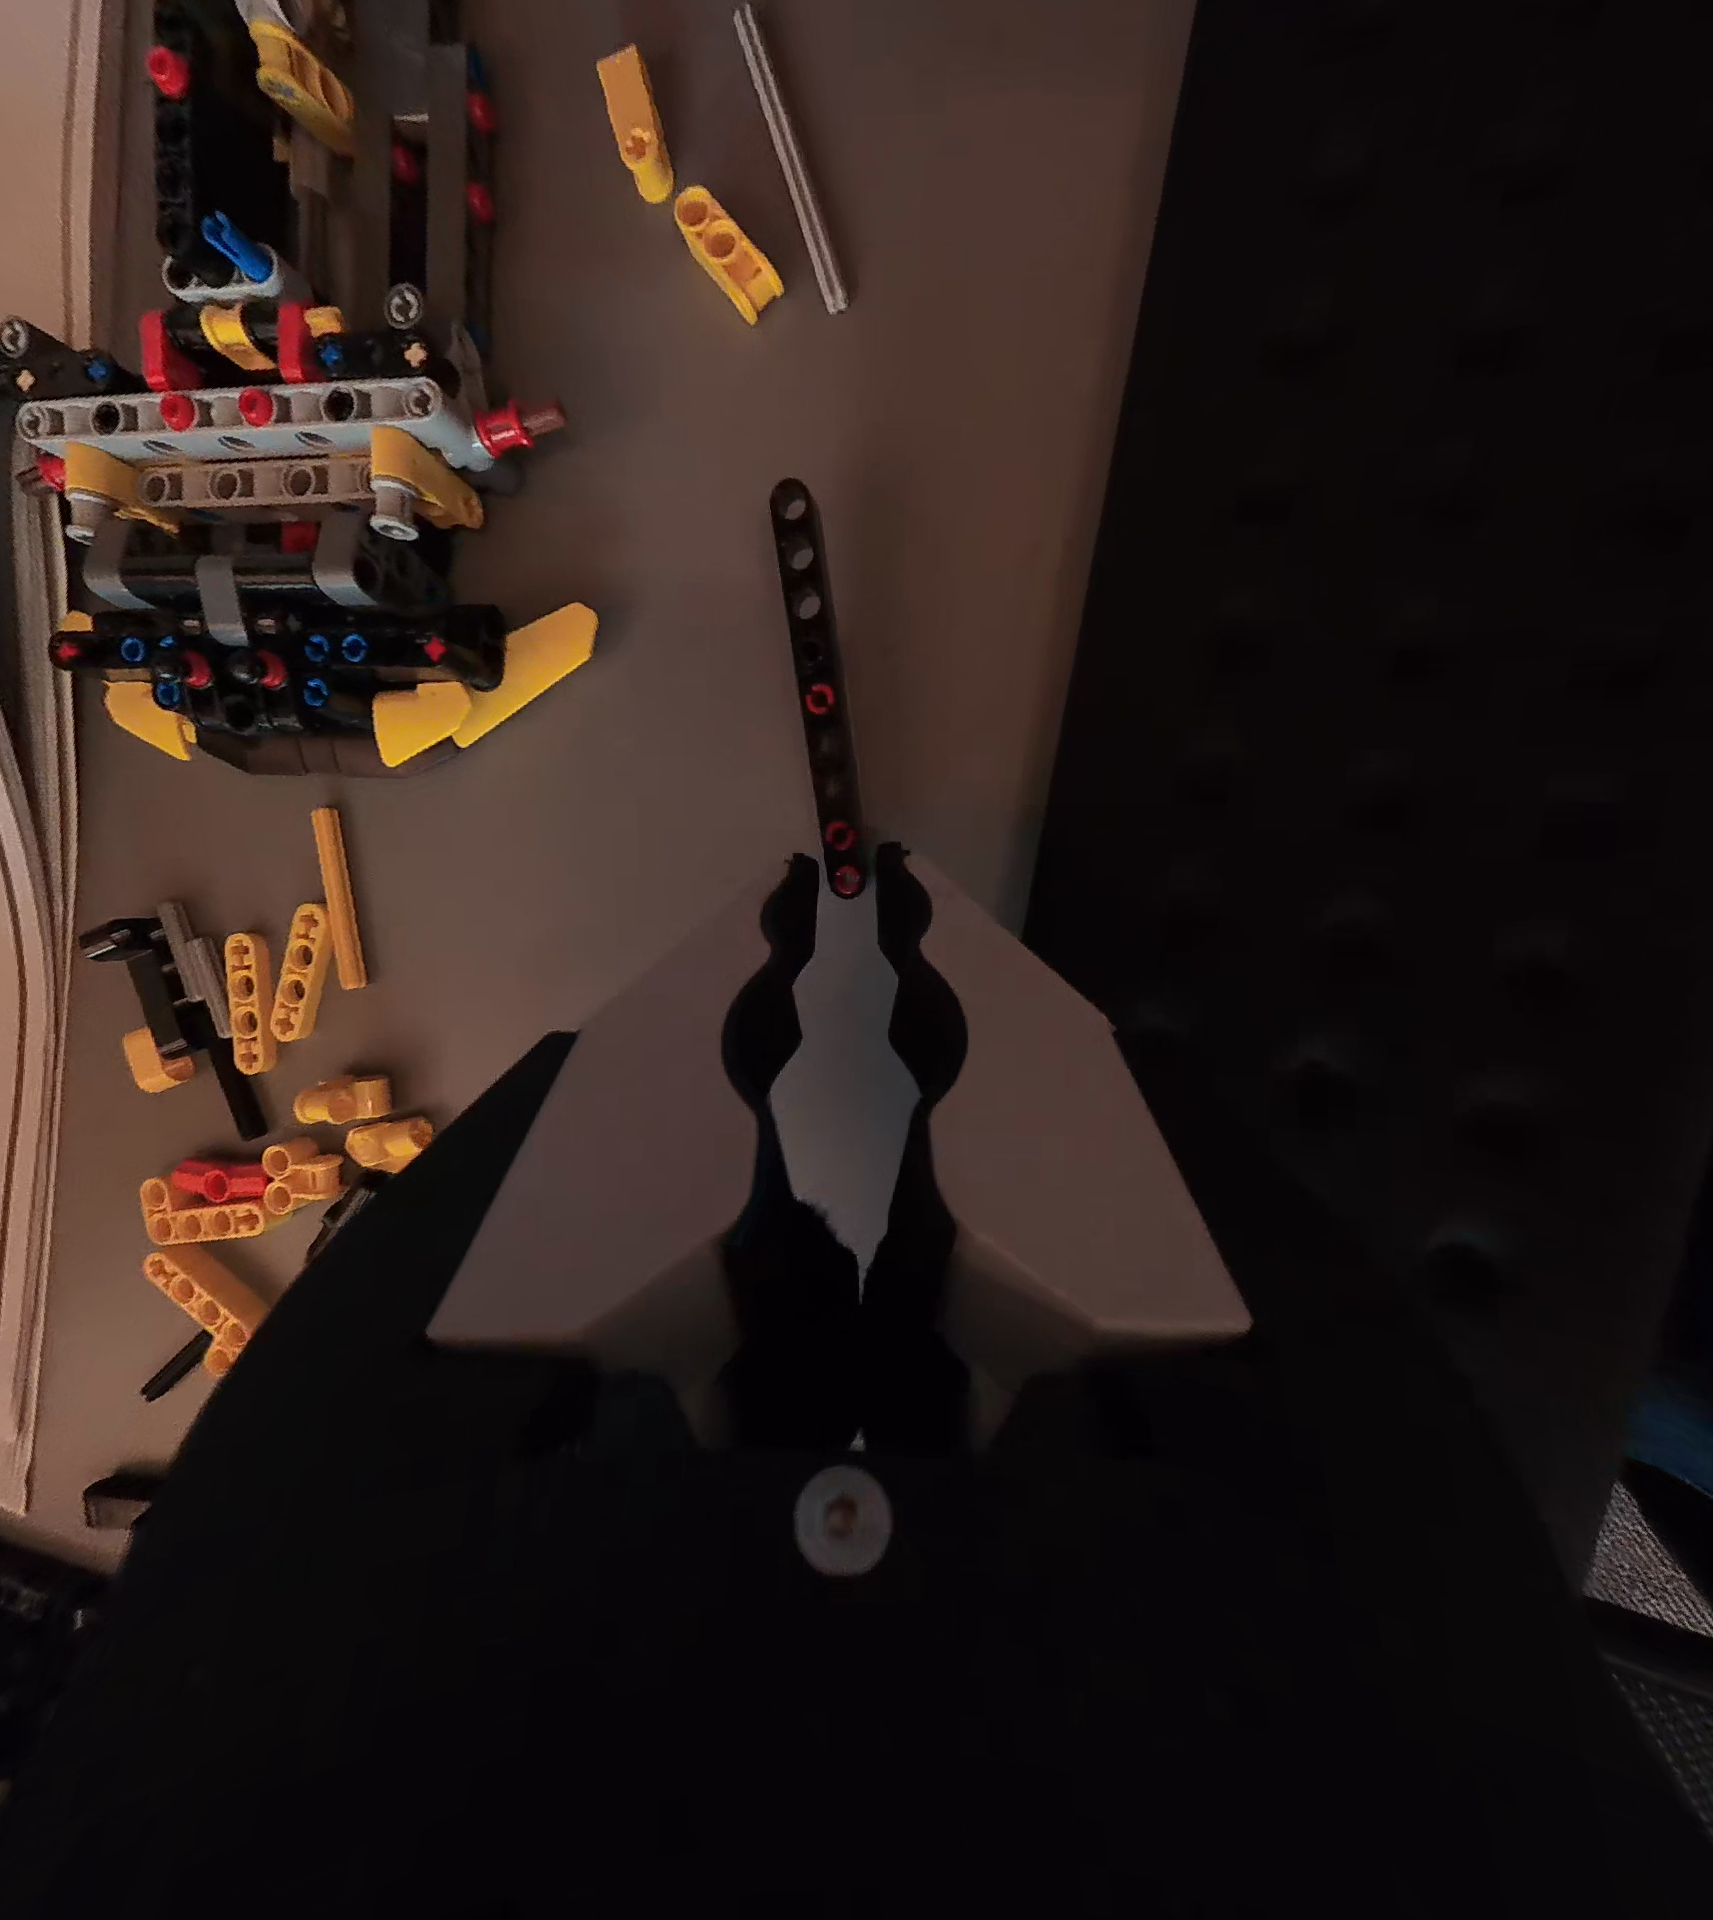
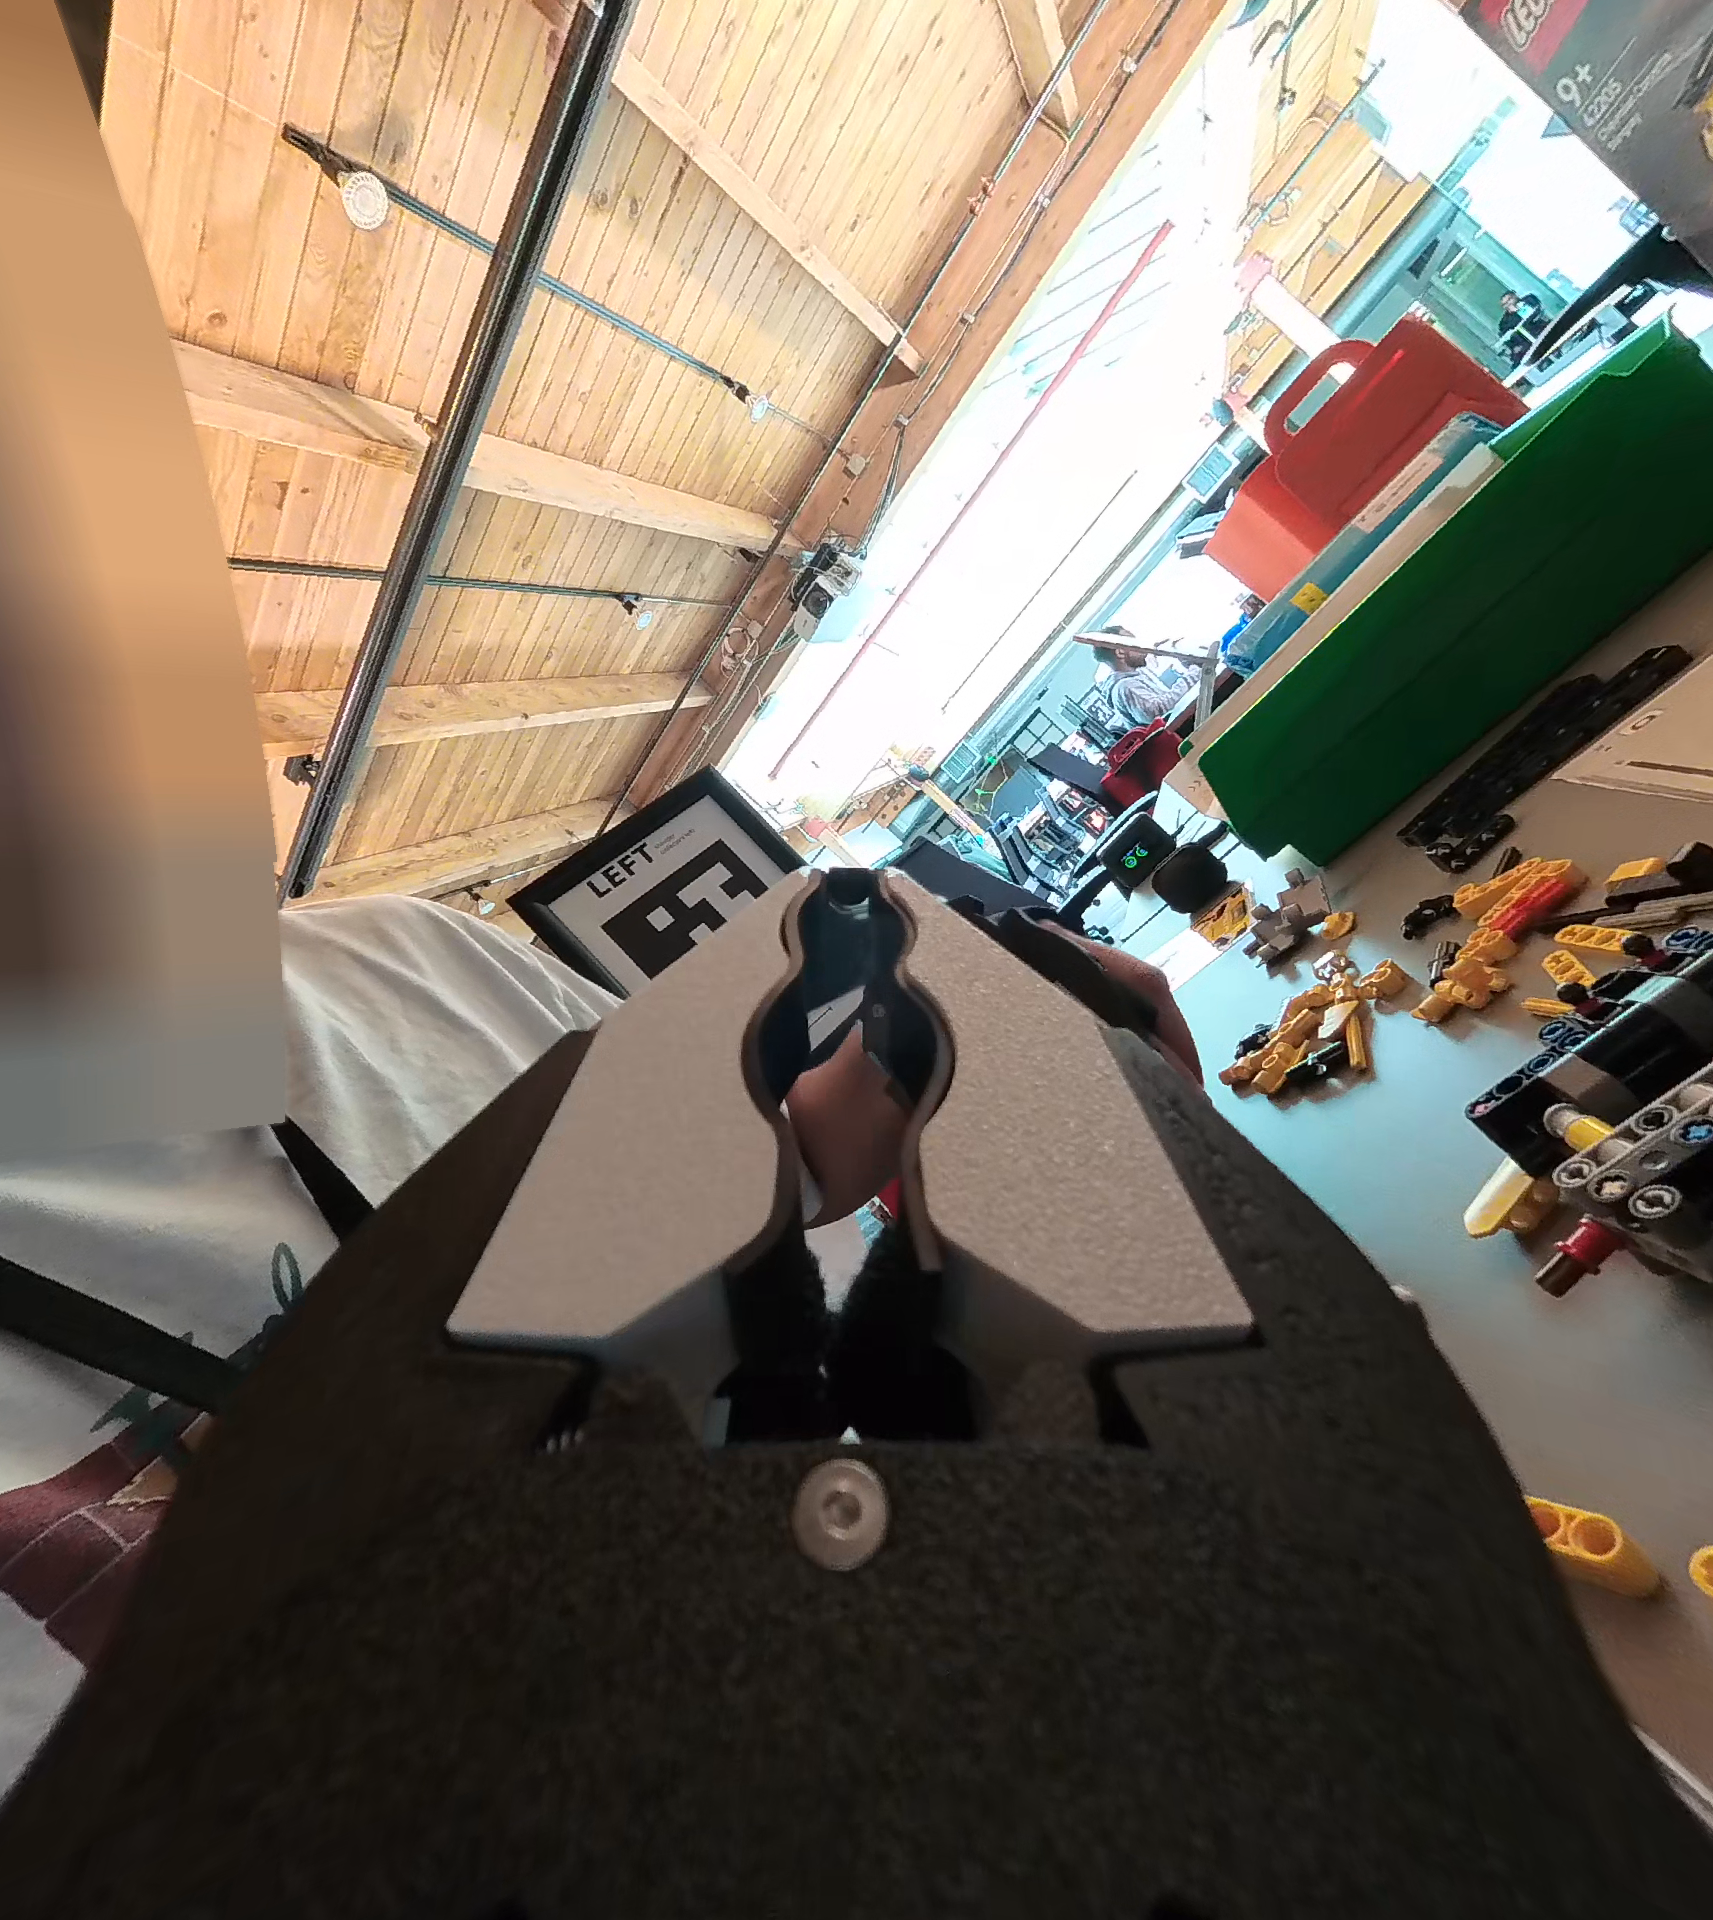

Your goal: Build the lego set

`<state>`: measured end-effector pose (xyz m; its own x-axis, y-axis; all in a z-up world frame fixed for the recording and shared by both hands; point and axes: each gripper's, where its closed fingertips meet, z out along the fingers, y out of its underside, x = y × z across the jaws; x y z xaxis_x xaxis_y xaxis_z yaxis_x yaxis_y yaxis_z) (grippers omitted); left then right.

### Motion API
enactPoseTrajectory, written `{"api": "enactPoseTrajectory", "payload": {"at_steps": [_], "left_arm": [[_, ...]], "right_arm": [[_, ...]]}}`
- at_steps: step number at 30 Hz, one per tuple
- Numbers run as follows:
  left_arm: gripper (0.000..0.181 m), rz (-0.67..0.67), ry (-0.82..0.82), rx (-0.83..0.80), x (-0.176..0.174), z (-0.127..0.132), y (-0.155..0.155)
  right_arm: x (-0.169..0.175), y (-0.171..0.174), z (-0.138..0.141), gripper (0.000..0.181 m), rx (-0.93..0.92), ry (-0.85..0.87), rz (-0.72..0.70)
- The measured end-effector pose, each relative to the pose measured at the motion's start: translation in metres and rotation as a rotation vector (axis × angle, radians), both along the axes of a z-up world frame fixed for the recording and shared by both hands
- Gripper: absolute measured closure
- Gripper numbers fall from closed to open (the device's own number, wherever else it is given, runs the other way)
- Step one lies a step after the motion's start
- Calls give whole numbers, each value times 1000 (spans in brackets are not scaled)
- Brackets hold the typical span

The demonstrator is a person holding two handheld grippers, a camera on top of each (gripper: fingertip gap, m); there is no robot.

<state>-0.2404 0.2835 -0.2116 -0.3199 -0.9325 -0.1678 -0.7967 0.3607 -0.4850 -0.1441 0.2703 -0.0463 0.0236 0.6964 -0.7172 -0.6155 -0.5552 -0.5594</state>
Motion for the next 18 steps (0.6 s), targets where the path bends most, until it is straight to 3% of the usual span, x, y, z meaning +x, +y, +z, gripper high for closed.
{"api": "enactPoseTrajectory", "payload": {"at_steps": [7, 9, 12, 15, 18], "left_arm": [[175, -15, -1, -57, 0, 2, 4], [175, 12, -84, -140, 9, 16, 8], [175, 123, -441, -423, 45, 85, 17], [176, 244, -785, -895, 74, 152, 36], [176, 205, -895, -1141, 92, 164, 32]], "right_arm": [[1, 0, 0, 175, 3, -6, -4], [4, 2, 0, 175, 6, -15, -30], [17, 10, -1, 175, 29, -93, -155], [8, 20, -13, 175, 85, -355, -273], [-1, 25, -11, 175, 134, -447, -311]]}}
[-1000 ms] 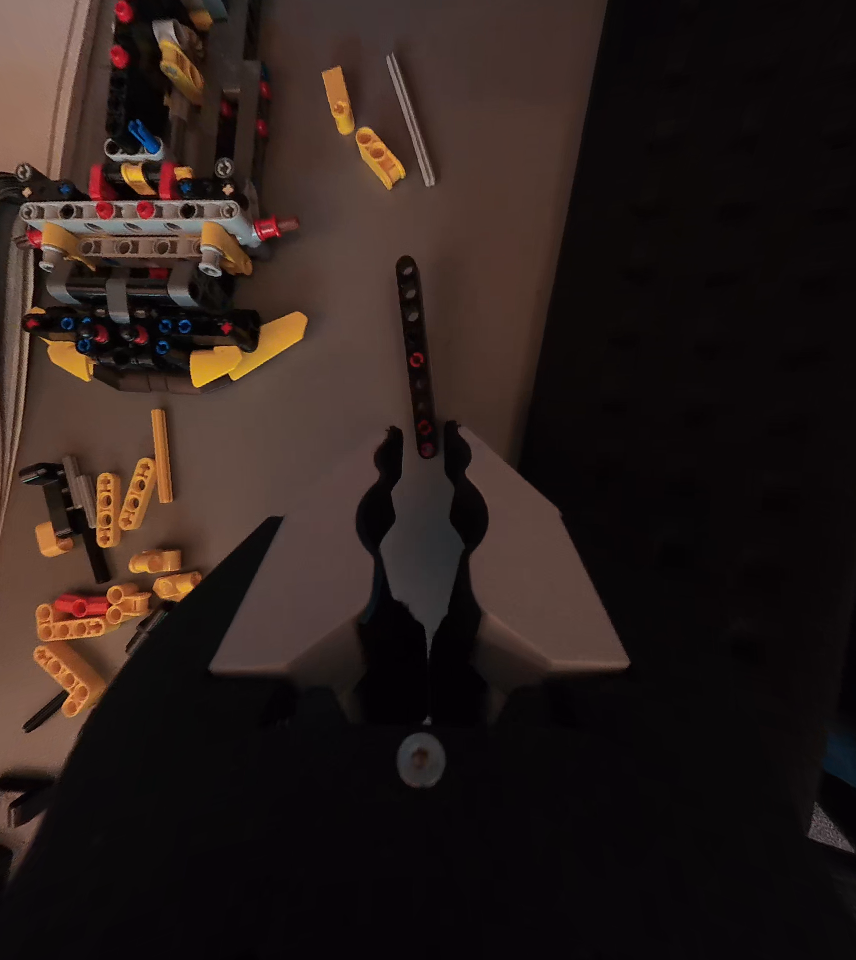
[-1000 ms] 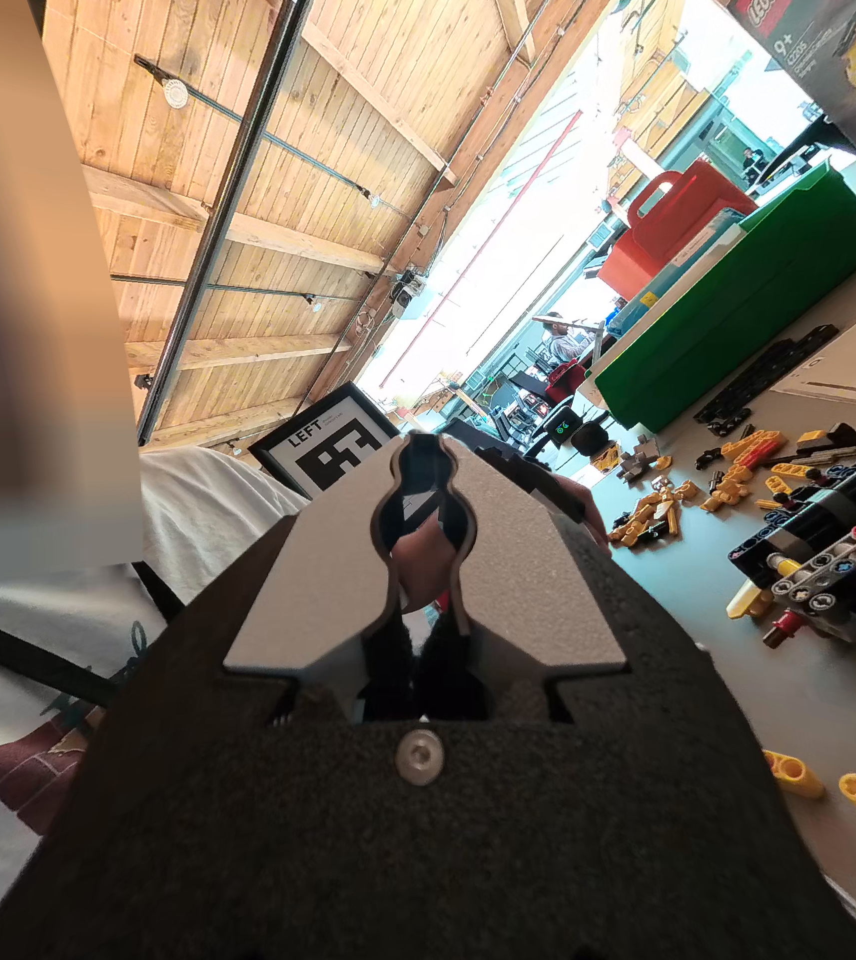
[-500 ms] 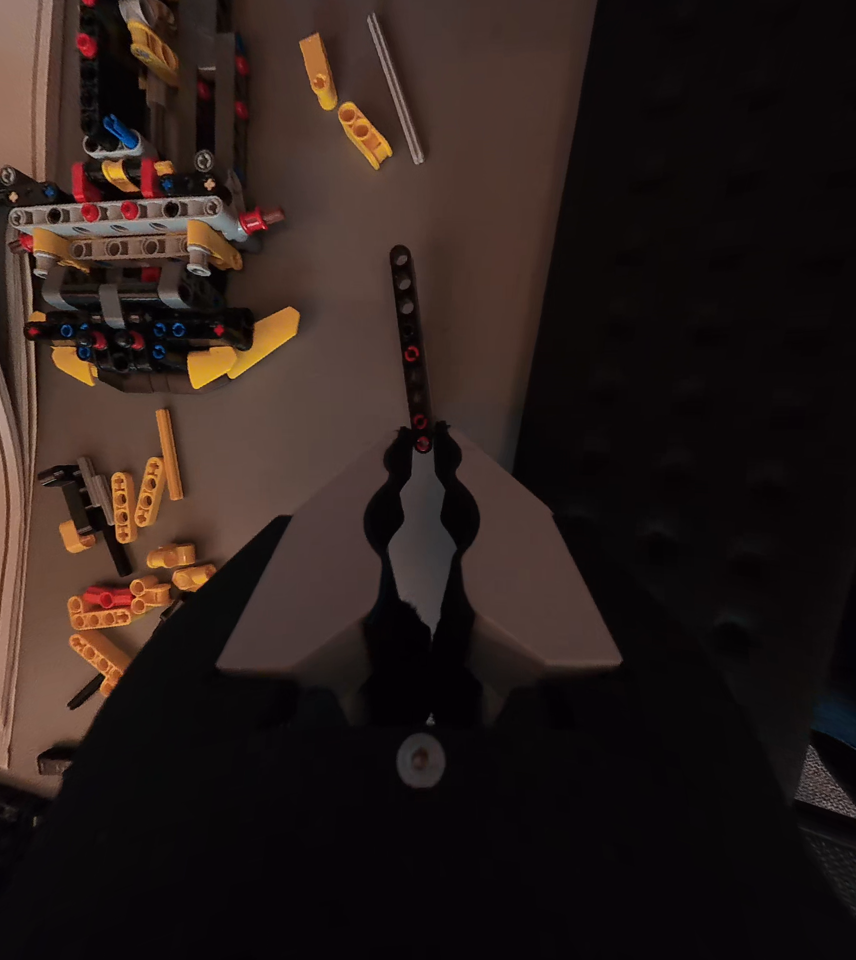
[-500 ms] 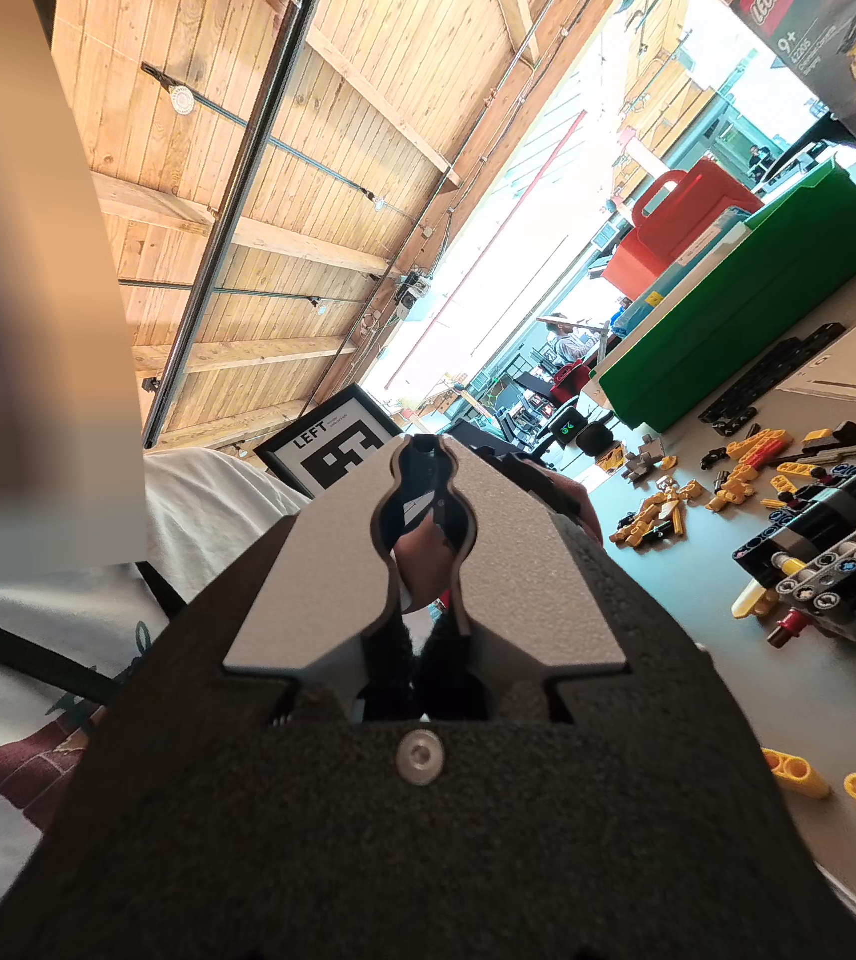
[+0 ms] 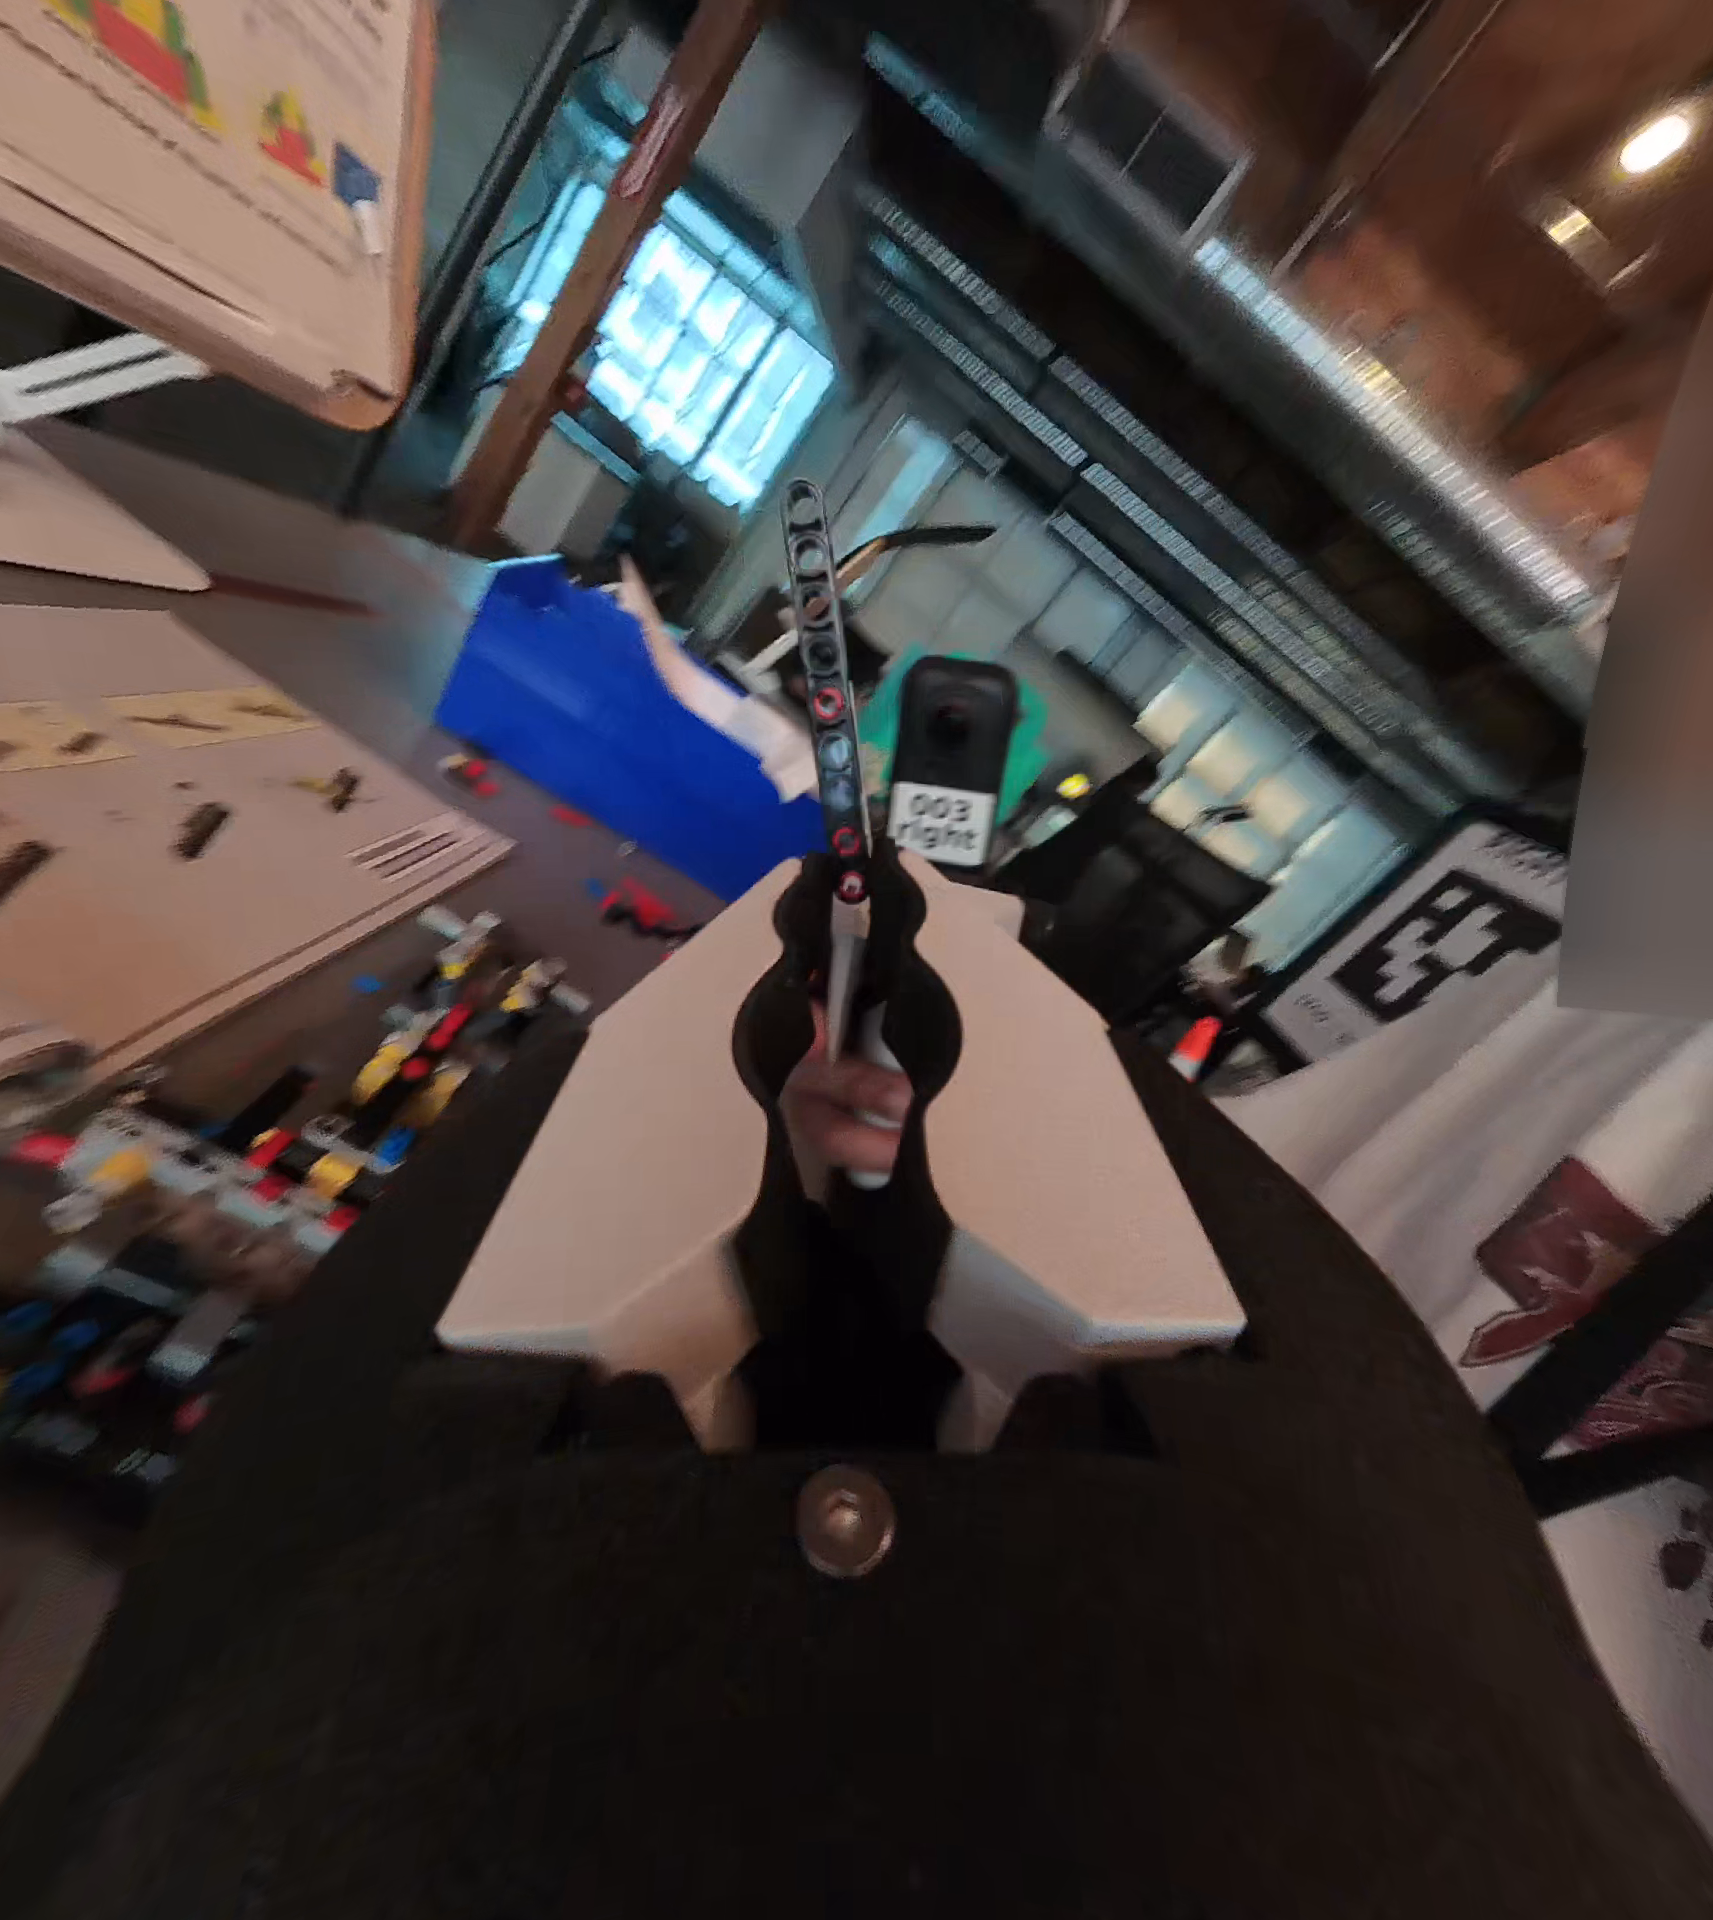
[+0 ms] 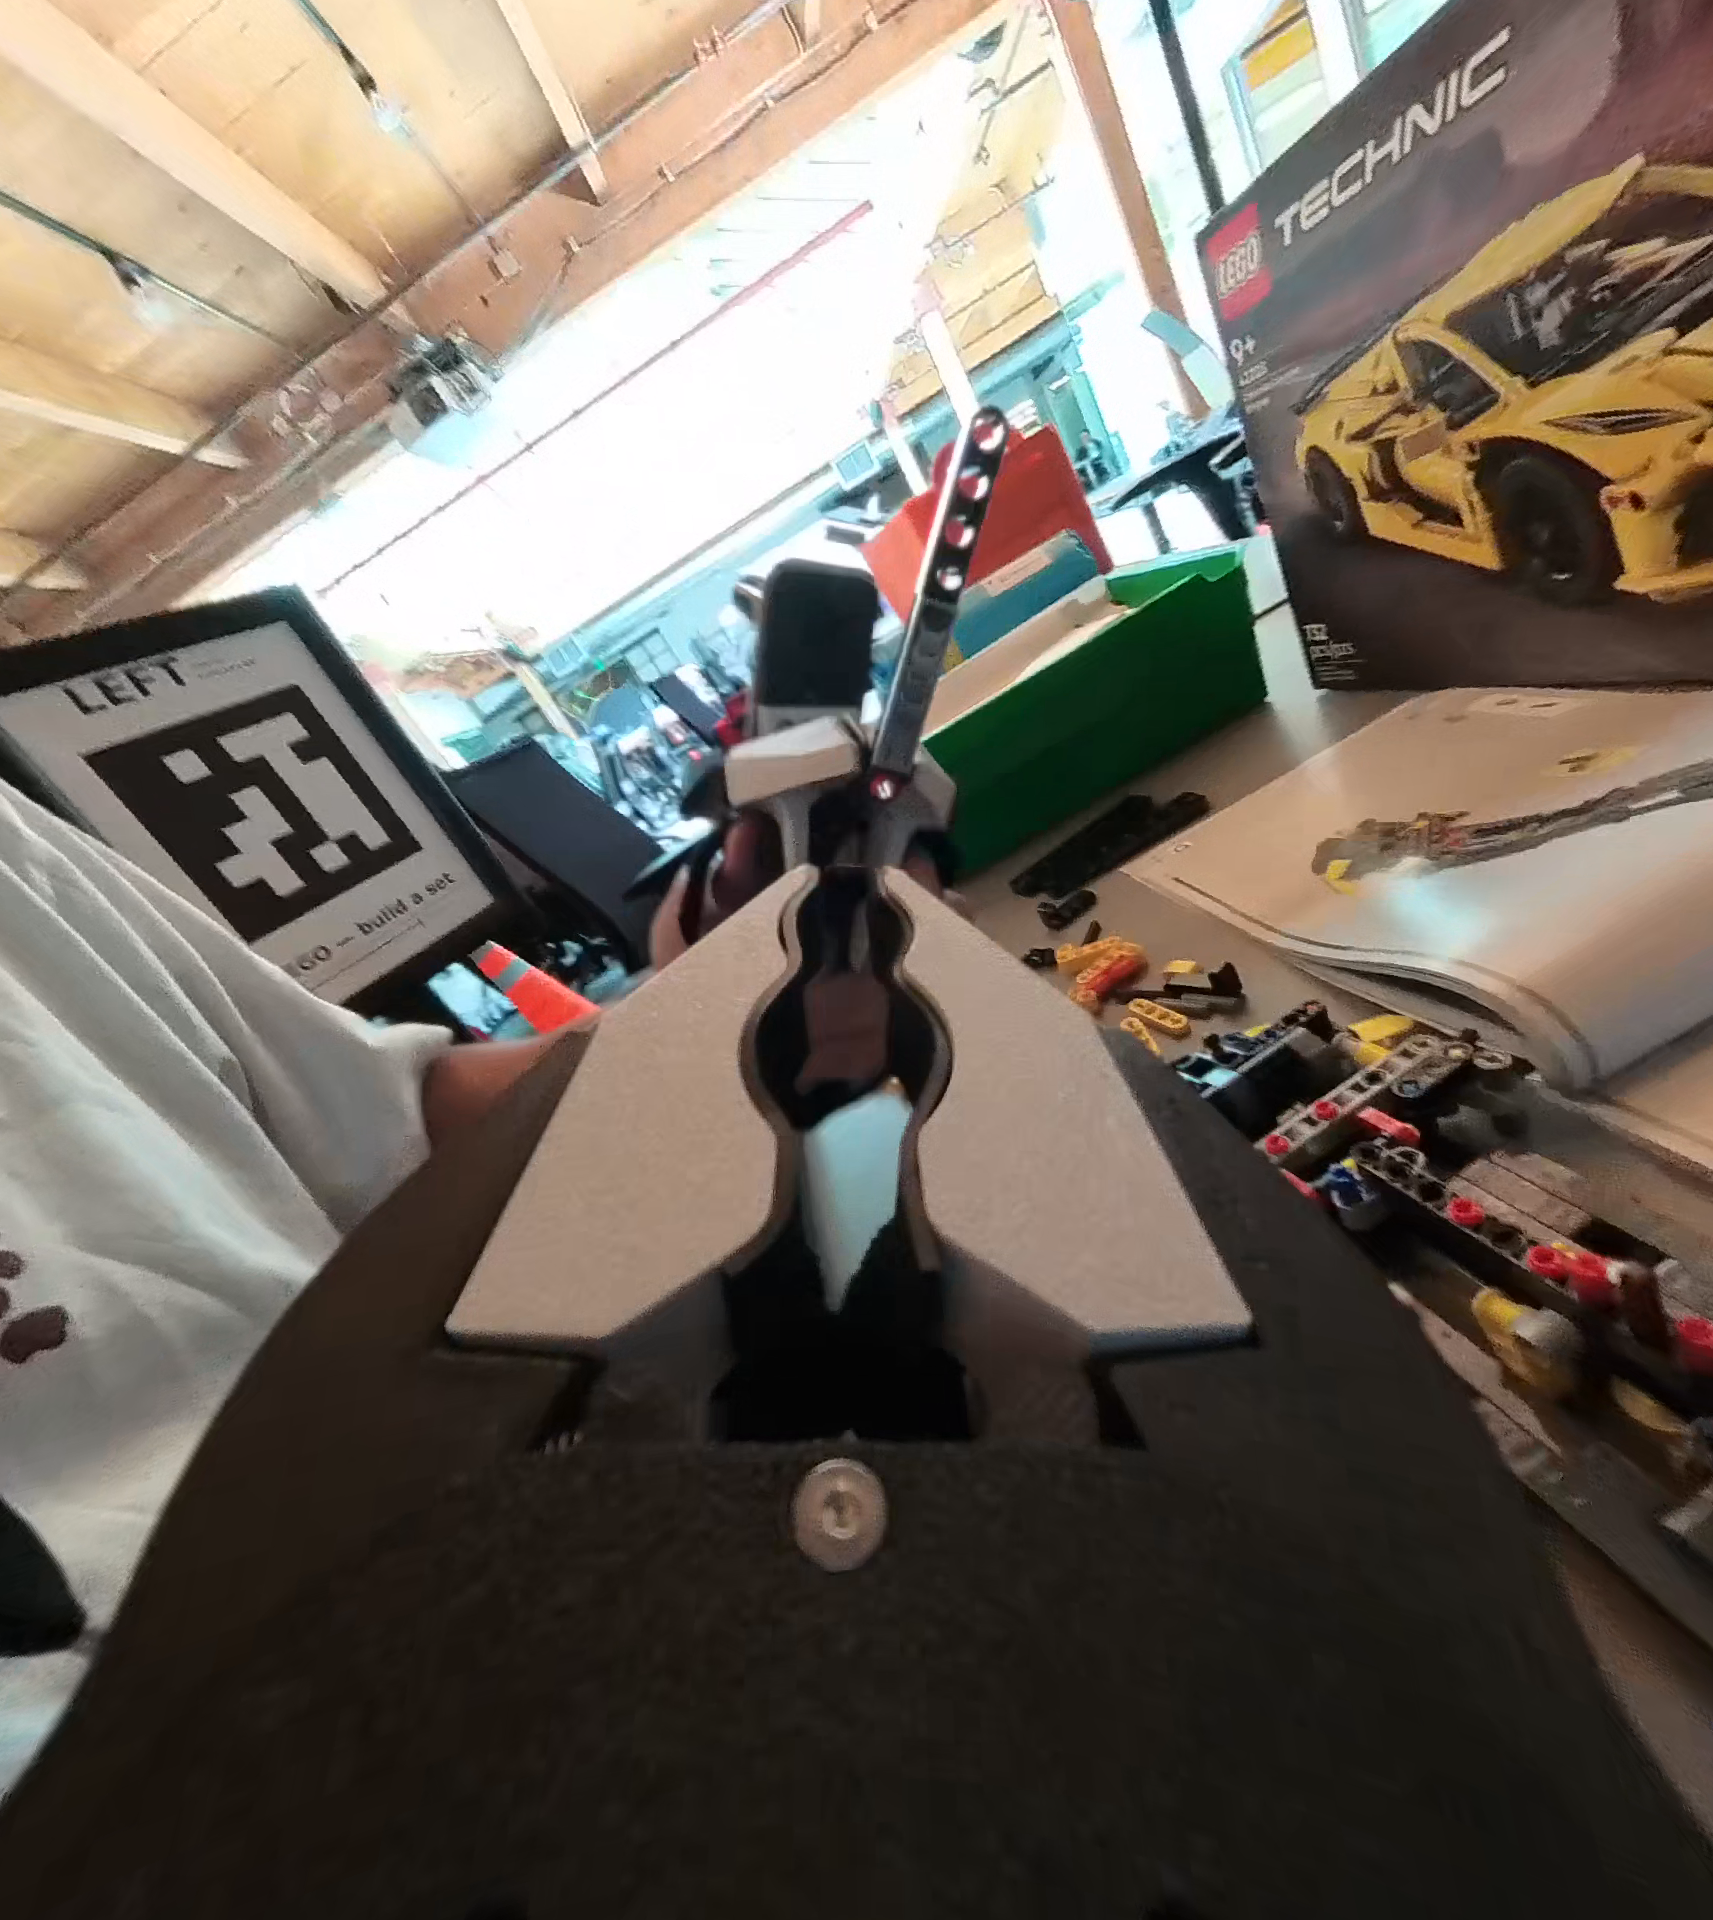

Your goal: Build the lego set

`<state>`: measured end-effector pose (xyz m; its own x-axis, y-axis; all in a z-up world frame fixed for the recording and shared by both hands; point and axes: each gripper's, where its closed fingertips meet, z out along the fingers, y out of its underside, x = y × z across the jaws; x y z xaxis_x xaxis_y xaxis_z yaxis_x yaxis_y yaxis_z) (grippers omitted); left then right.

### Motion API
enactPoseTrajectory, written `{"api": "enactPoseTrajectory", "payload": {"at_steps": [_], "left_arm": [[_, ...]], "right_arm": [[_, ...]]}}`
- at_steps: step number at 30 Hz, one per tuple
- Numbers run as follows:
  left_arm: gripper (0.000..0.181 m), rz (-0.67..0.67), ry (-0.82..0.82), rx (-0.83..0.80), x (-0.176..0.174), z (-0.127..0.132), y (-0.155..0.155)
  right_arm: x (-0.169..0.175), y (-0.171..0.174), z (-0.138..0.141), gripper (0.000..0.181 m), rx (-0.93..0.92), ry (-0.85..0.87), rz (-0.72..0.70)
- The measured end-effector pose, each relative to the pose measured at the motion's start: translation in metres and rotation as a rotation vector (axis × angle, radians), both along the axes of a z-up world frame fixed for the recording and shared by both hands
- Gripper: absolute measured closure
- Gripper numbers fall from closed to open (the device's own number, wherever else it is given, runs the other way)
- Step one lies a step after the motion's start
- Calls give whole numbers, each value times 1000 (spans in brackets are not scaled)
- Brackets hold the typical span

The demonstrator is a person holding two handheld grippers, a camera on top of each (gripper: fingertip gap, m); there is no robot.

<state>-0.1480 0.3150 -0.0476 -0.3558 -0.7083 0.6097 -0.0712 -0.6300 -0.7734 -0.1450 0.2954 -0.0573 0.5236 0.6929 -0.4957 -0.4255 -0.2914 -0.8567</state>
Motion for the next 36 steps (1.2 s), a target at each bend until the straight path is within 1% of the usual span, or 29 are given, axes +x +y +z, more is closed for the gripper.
{"api": "enactPoseTrajectory", "payload": {"at_steps": [3, 6, 9, 18, 20, 24, 29, 32, 36], "left_arm": [[176, -49, -51, -78, 10, -5, -8], [176, -65, -45, -34, 13, -8, -16], [176, -64, -47, -8, 14, -8, -17], [175, -54, -50, 11, 14, -10, -18], [175, -57, -55, 16, 13, -9, -18], [175, -62, -49, 60, 13, -10, -20], [175, -109, -13, 177, 9, -16, -25], [175, -131, 28, 229, 8, -24, -28], [175, -196, 86, 228, 4, -35, -32]], "right_arm": [[10, 4, 3, 175, -22, 62, -8], [7, 4, -1, 175, -48, 54, 18], [6, 3, -2, 175, -56, 65, 31], [8, 3, -1, 175, -63, 95, 42], [7, 1, 0, 175, -71, 115, 63], [5, 0, -2, 175, -96, 134, 92], [1, -5, -8, 175, -176, 186, 181], [0, -7, -16, 175, -213, 155, 195], [-4, -10, -26, 175, -231, 74, 204]]}}
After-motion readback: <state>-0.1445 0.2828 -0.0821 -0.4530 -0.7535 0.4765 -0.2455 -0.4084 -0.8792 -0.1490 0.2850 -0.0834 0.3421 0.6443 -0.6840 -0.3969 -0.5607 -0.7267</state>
